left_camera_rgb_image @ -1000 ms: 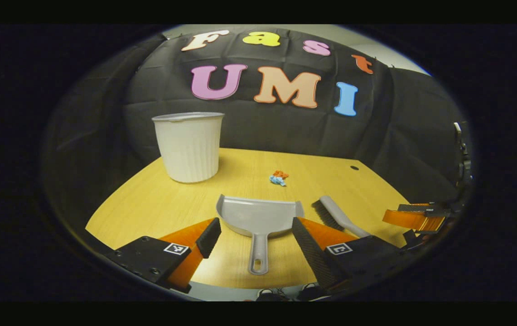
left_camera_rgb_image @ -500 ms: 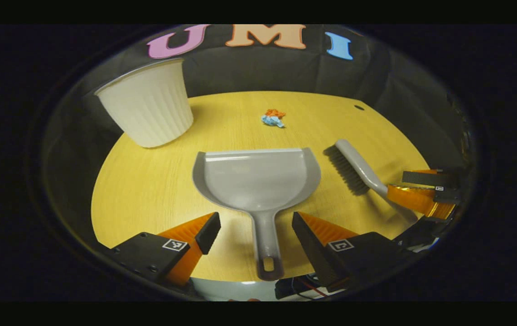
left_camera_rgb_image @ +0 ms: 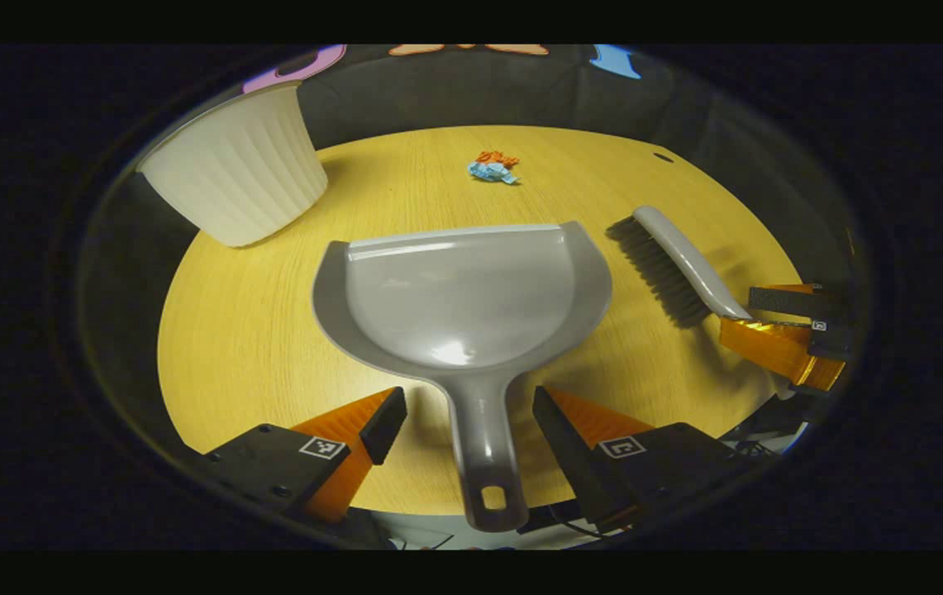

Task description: Pick up the small broom and dustpan from the desktop, sweep the trash into the dustpan with the broom, and then empty the trash into the garbage bin.

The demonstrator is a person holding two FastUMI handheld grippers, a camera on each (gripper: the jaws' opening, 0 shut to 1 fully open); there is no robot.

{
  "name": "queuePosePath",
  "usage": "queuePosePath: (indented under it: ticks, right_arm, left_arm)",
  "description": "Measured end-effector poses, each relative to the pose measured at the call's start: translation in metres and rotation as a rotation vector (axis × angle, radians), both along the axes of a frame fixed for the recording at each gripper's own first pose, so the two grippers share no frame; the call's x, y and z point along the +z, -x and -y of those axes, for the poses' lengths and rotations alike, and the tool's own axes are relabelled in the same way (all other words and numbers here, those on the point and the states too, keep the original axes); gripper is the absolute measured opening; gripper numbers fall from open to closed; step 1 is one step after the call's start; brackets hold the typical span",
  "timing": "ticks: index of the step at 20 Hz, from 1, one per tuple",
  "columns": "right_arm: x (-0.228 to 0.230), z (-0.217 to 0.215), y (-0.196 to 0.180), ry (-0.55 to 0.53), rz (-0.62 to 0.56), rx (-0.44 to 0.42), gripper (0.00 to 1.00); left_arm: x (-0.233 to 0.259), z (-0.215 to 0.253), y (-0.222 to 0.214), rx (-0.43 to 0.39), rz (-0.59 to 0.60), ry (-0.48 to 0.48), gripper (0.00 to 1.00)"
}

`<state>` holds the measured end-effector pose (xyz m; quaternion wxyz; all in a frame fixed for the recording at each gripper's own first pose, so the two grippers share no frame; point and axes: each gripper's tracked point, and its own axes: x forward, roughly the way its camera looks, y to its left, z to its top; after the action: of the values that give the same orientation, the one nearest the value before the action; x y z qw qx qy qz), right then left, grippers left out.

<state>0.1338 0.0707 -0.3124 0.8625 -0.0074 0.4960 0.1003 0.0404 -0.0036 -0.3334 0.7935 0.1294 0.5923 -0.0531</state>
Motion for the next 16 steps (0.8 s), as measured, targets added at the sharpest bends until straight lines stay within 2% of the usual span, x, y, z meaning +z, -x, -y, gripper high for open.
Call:
queuePosePath:
  ticks: [2, 3, 4, 5, 7, 8, 9, 11, 16]
  right_arm:
    - [-0.008, -0.002, 0.001, 0.003, -0.027, 0.005, 0.93]
    - [-0.01, -0.002, 0.002, 0.011, -0.037, 0.008, 0.89]
    - [-0.014, -0.002, 0.002, 0.019, -0.043, 0.011, 0.8]
    - [-0.016, -0.001, 0.001, 0.027, -0.044, 0.012, 0.7]
    - [-0.019, -0.002, 0.003, 0.026, -0.057, 0.015, 0.57]
    - [-0.02, -0.003, 0.004, 0.025, -0.067, 0.018, 0.53]
    - [-0.023, -0.003, 0.002, 0.023, -0.067, 0.014, 0.36]
    - [-0.026, -0.008, 0.008, 0.01, -0.098, 0.023, 0.23]
    - [-0.027, -0.015, 0.008, -0.017, -0.127, 0.035, 0.19]
  left_arm:
    - [-0.004, -0.001, 0.0, 0.012, -0.017, -0.003, 0.94]
    - [-0.007, -0.002, -0.001, 0.019, -0.021, -0.01, 0.85]
    - [-0.009, -0.005, -0.003, 0.027, -0.027, -0.021, 0.77]
    - [-0.012, -0.007, -0.001, 0.033, -0.034, -0.03, 0.55]
    - [-0.014, -0.008, 0.002, 0.042, -0.06, -0.035, 0.35]
    - [-0.013, -0.006, 0.0, 0.044, -0.054, -0.03, 0.35]
    - [-0.013, -0.008, 0.002, 0.045, -0.068, -0.03, 0.33]
    - [-0.012, -0.008, 0.004, 0.037, -0.074, -0.024, 0.31]
    - [-0.012, -0.006, 0.001, -0.019, -0.059, -0.013, 0.27]
